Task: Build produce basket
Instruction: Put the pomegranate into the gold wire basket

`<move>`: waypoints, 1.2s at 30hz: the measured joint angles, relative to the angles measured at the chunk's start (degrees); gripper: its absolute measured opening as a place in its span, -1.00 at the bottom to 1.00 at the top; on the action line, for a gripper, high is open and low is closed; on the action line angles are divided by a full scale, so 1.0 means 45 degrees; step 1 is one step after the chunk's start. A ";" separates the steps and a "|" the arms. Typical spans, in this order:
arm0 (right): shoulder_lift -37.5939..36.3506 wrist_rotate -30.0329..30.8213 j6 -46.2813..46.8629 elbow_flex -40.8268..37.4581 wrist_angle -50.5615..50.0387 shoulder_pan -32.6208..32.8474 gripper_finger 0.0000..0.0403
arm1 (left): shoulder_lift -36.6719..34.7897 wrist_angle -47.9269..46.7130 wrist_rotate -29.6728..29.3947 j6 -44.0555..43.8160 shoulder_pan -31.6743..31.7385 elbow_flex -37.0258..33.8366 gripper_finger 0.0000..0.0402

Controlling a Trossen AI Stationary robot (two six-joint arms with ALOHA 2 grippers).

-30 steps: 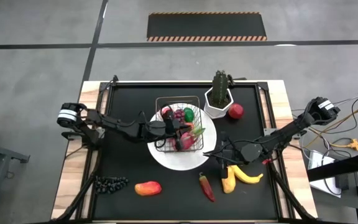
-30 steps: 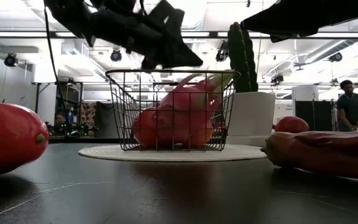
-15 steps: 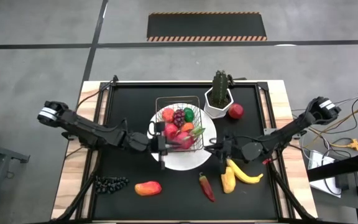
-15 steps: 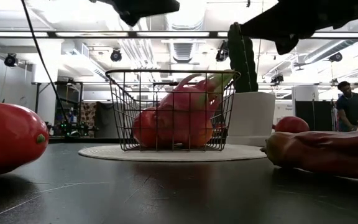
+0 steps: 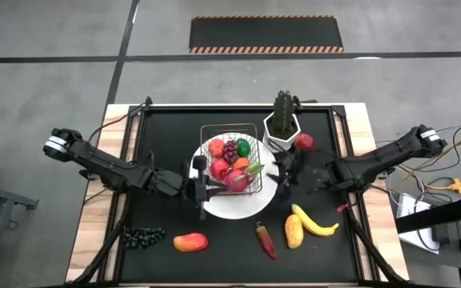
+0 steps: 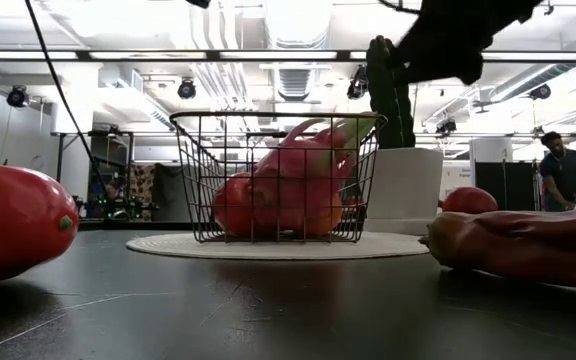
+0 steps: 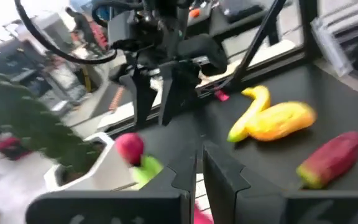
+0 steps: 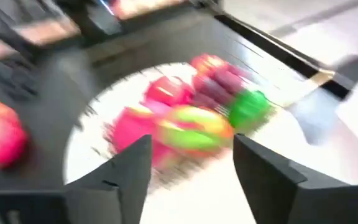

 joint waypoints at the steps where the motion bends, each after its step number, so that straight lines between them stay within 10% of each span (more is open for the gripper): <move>1: -0.0002 0.0008 -0.0017 0.0526 -0.1501 -0.0141 0.12 | -0.0158 -0.0209 -0.0233 0.0179 0.0000 0.0000 -0.95; 15: 0.0037 0.1126 0.3647 0.4159 -1.2044 -0.2534 0.32 | -0.2915 -0.1386 -0.1677 0.1197 0.0000 -0.0820 -0.95; 26: -0.0153 -0.3356 0.1924 0.3253 -1.2560 -0.6852 0.48 | -0.4361 -0.0870 -0.1653 0.1143 -0.0015 -0.1961 -0.95; 36: 0.0392 -0.3489 -0.2797 0.2036 -1.1100 -0.7857 0.78 | -0.4407 -0.0980 -0.1633 0.1235 -0.0024 -0.2035 -0.95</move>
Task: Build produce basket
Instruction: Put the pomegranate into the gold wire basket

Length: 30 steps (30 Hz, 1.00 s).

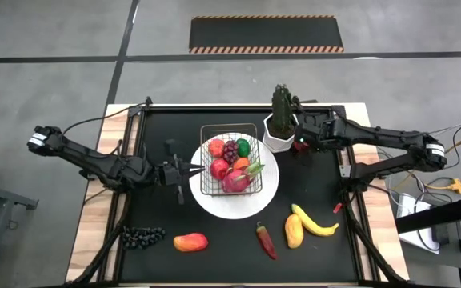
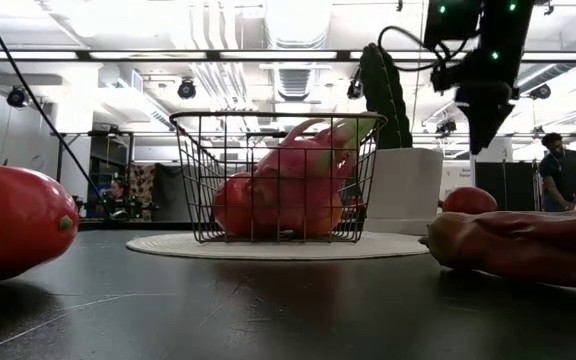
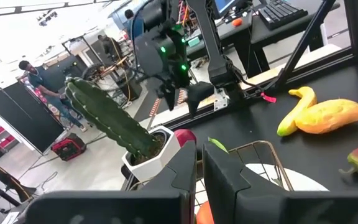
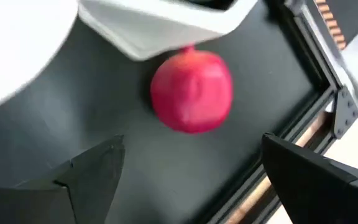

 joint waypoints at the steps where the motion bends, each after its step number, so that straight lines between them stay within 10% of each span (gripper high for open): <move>1: 0.0090 0.0009 -0.0366 -0.0152 0.0033 0.0005 0.78 | 0.0000 0.0004 0.0000 0.0005 0.0000 0.0000 -0.95; 30: 0.1725 0.0350 -0.2536 -0.1359 0.2869 -0.1292 0.78 | -0.0121 -0.0006 -0.0010 0.0447 0.0000 -0.0189 -0.95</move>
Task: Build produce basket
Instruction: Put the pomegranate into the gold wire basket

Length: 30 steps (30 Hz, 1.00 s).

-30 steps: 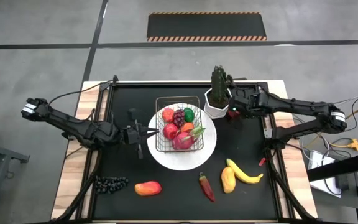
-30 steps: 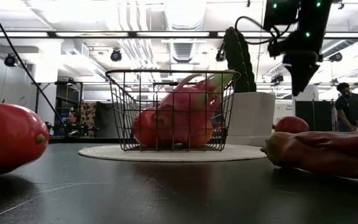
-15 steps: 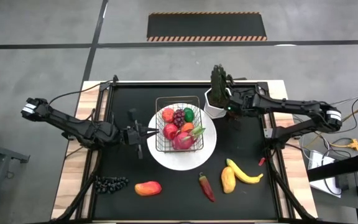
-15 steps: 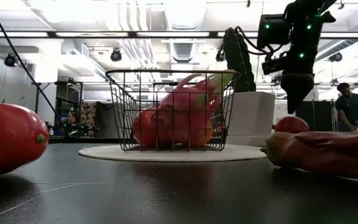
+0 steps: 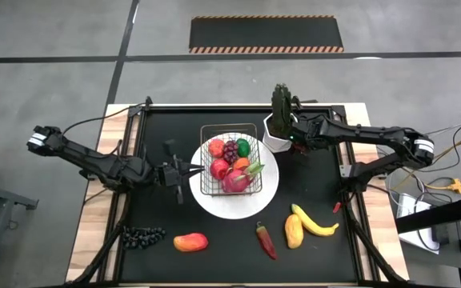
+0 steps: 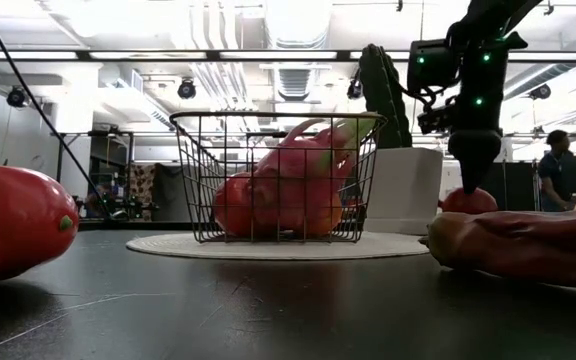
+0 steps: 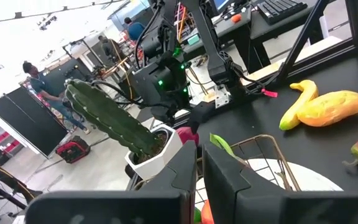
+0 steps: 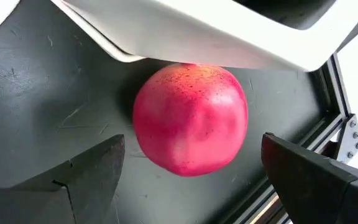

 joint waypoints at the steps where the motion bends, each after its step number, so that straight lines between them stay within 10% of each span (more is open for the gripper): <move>1: 0.0030 0.0000 0.0003 0.0000 0.0012 -0.0037 0.78 | -0.0018 0.0015 0.0000 0.0092 0.0000 -0.0004 -0.95; 30: -0.0492 -0.2715 0.3492 0.1147 -0.3447 0.0140 0.58 | -0.0165 0.0000 -0.0010 0.0248 0.0005 -0.0029 -0.95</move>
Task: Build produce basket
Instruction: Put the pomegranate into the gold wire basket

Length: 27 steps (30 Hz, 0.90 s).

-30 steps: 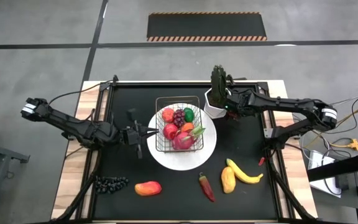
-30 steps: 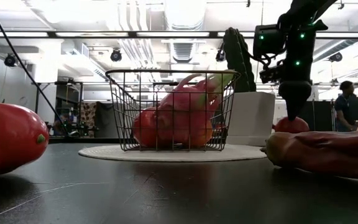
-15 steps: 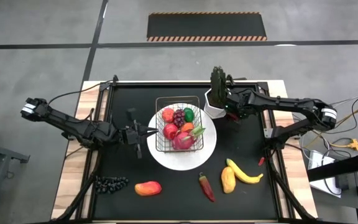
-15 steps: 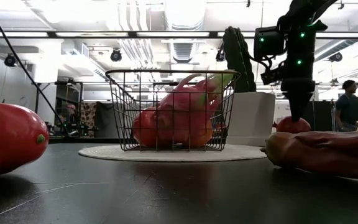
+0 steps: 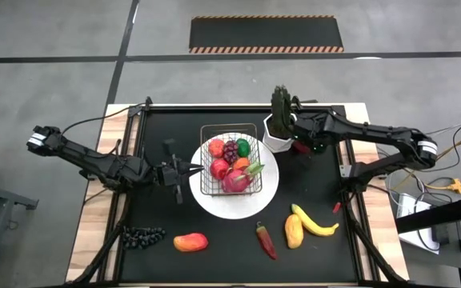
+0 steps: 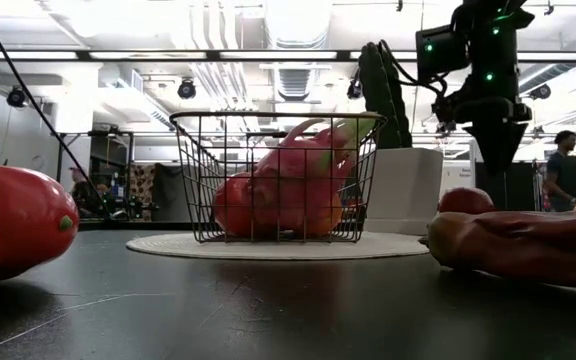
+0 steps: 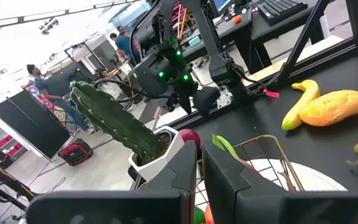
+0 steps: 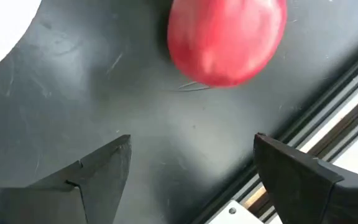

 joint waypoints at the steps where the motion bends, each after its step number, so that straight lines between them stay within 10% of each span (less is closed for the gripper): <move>1: -0.0105 0.0000 0.0042 -0.0048 -0.0015 0.0086 0.58 | 0.0000 -0.0005 0.0000 0.0000 -0.0005 0.0000 -0.95; 18: -0.2657 0.0951 0.4449 -0.1133 0.1938 0.4695 0.26 | 0.0048 0.0040 0.0010 -0.0491 -0.0005 -0.0043 -0.95; 27: -0.3959 0.2032 0.0362 -0.2858 1.1117 0.9351 -0.06 | 0.0049 0.1017 0.0015 -0.0321 0.0005 -0.0282 -0.95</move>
